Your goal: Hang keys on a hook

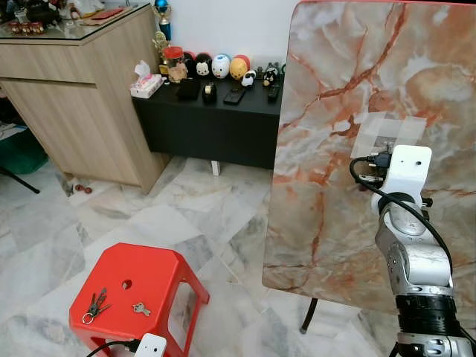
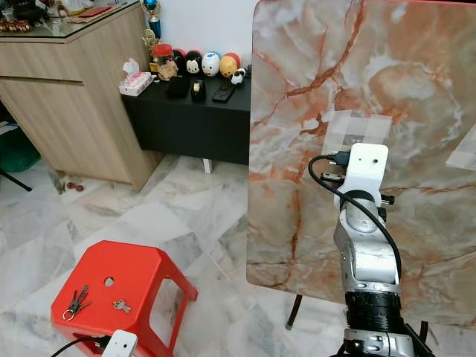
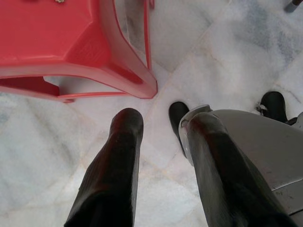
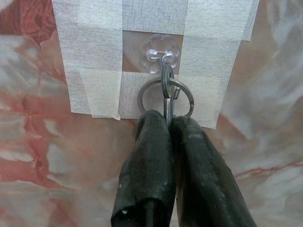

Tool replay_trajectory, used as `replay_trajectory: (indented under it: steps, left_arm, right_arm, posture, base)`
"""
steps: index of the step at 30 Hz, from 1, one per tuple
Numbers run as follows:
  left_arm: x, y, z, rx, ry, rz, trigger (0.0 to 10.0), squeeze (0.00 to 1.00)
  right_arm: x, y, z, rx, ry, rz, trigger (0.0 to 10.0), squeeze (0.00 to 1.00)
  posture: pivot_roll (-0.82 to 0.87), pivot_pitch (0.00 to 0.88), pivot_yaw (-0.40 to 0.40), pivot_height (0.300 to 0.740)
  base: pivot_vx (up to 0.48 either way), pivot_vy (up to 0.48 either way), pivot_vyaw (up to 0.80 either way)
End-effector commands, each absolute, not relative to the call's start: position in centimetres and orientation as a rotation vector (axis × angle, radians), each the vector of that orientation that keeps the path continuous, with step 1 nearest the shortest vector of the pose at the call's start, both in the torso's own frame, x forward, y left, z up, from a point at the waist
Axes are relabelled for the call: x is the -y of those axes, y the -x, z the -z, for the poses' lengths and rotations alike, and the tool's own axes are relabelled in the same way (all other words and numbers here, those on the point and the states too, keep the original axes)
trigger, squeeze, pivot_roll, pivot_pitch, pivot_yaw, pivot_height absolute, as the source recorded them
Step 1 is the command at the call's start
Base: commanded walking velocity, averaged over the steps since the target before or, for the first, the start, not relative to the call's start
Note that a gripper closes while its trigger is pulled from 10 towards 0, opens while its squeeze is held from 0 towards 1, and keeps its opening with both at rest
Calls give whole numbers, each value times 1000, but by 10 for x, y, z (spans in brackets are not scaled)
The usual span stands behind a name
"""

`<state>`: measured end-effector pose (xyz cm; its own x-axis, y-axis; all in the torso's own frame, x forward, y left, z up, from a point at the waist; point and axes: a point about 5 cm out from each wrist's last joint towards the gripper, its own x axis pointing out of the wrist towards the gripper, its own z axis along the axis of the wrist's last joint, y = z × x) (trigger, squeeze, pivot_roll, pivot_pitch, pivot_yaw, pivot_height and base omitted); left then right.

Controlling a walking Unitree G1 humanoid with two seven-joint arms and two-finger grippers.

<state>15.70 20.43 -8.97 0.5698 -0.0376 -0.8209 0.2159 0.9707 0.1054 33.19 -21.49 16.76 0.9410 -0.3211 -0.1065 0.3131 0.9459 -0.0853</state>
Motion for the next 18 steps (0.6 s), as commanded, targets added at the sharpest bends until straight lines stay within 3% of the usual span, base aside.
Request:
replay_trajectory:
  steps: [1, 18]
  left_arm:
    - [-204, -153, 91, -959, -214, 159, 10000, 0]
    - [-207, -153, 91, -959, -212, 155, 10000, 0]
  right_arm:
    - [215, -331, -168, -104, 74, 325, 10000, 0]
    - [213, -333, -164, -148, 92, 269, 10000, 0]
  posture:
    - [9, 0, 28, 740]
    - [9, 0, 26, 740]
  base:
    - [0, 0, 0]
    - [0, 0, 0]
